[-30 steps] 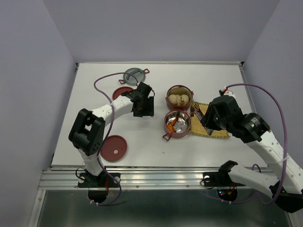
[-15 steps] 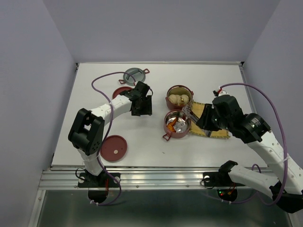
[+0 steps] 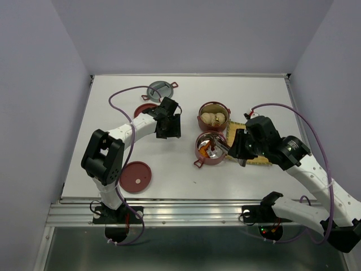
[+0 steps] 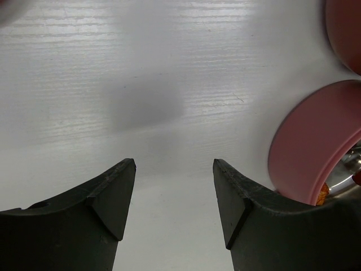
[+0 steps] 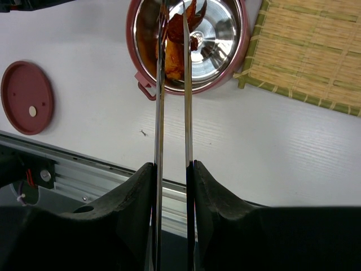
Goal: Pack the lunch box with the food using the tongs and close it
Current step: Place the fake food in the packing box.
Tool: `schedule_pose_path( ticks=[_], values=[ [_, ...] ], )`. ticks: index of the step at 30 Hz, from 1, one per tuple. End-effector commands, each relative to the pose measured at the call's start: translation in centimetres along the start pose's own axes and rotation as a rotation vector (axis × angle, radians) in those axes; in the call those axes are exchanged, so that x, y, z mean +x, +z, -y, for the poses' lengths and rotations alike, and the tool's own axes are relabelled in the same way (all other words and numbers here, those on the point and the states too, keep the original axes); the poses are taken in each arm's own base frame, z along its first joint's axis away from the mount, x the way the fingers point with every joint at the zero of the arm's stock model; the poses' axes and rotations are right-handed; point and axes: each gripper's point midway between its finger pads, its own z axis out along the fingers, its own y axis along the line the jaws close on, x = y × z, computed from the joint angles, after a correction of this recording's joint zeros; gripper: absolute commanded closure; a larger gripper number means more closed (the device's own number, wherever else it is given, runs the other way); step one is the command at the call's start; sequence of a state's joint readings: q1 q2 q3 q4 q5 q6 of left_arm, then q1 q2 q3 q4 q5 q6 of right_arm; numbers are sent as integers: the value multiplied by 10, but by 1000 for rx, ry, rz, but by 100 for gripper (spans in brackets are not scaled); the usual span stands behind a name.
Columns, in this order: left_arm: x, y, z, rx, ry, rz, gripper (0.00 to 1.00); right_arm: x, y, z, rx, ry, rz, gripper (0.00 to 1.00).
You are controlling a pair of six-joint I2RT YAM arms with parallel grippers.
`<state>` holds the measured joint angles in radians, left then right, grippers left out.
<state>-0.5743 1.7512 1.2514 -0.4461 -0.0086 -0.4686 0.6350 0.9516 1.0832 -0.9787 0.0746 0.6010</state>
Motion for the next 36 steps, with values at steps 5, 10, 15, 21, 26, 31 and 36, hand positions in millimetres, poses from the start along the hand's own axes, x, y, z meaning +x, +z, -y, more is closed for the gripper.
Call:
schedule_pose_path(
  ticks=[5,10,15,21,26,31,36],
  values=[
    [-16,-20,6,21,0,58,32,-21,-3,-10,-44,-3,85,66],
    [-15,-19,6,22,0,56,32,-21,-4,-9,-39,0,91,64],
    [-15,-19,6,24,1,56,32,-21,-3,-8,-33,0,89,61],
    [-15,-19,6,22,3,56,32,-20,-4,-7,-27,5,88,61],
    [-14,-18,6,22,3,54,32,-20,-4,-7,-28,8,89,60],
    [-14,-18,6,22,5,52,32,-20,-4,-6,-27,9,90,60],
    [-15,-18,6,23,4,55,32,-26,-11,-7,-30,15,117,61]
  ],
)
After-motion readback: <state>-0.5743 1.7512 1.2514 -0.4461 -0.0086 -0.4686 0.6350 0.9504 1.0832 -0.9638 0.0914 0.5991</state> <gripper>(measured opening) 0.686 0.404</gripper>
